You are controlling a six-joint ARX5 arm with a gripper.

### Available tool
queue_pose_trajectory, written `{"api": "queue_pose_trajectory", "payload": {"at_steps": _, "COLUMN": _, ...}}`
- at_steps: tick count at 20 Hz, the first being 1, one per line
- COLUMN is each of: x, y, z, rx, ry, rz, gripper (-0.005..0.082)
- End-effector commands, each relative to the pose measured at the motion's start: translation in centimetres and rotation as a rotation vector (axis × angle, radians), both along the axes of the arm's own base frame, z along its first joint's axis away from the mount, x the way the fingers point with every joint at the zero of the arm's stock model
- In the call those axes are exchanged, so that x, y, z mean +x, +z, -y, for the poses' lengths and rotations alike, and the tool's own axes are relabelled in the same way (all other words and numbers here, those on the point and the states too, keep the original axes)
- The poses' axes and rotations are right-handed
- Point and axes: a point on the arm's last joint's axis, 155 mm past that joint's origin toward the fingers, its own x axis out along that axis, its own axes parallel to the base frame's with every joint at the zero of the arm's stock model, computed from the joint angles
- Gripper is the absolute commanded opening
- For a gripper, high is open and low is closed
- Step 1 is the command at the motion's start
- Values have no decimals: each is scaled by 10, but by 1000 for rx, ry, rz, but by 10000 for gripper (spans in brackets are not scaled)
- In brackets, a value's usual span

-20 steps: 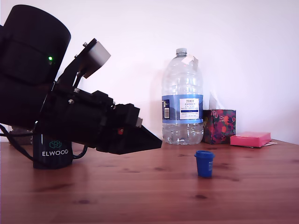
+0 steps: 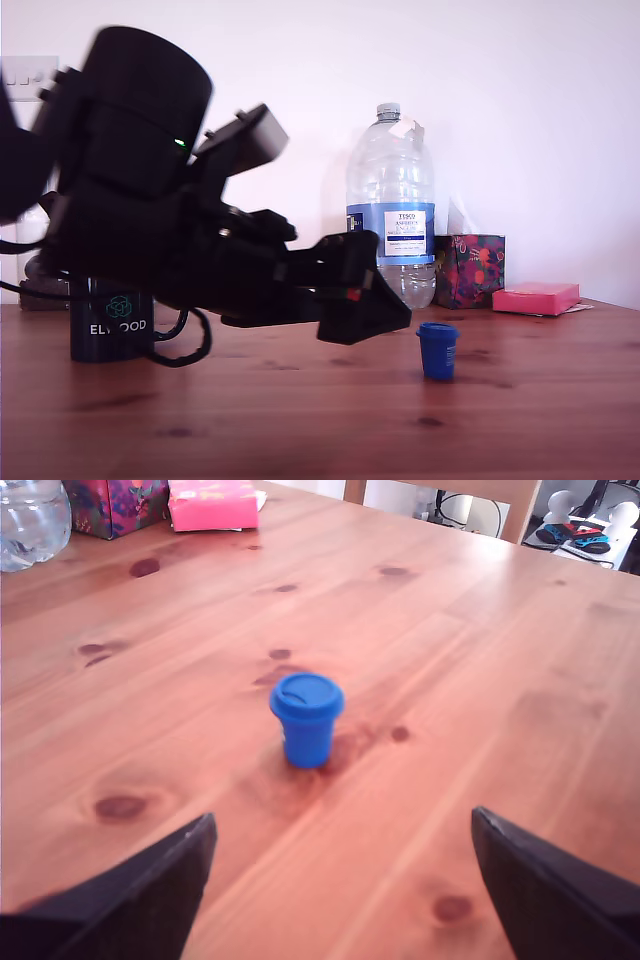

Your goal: Pick up the coffee capsules from the table one by one and drop them inside the nearest coffee cup

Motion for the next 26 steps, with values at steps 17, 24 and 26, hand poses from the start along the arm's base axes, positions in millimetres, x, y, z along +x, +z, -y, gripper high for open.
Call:
{"api": "queue_pose_trajectory", "payload": {"at_steps": 17, "x": 48, "y": -36, "z": 56, "rx": 157, "ry": 3, "rz": -142, "gripper": 744}}
{"api": "queue_pose_trajectory", "payload": {"at_steps": 24, "x": 58, "y": -49, "z": 75, "rx": 179, "ry": -15, "rz": -217, "gripper": 744}}
{"api": "queue_pose_trajectory", "payload": {"at_steps": 26, "x": 60, "y": -55, "z": 78, "rx": 194, "ry": -16, "rz": -244, "gripper": 743}}
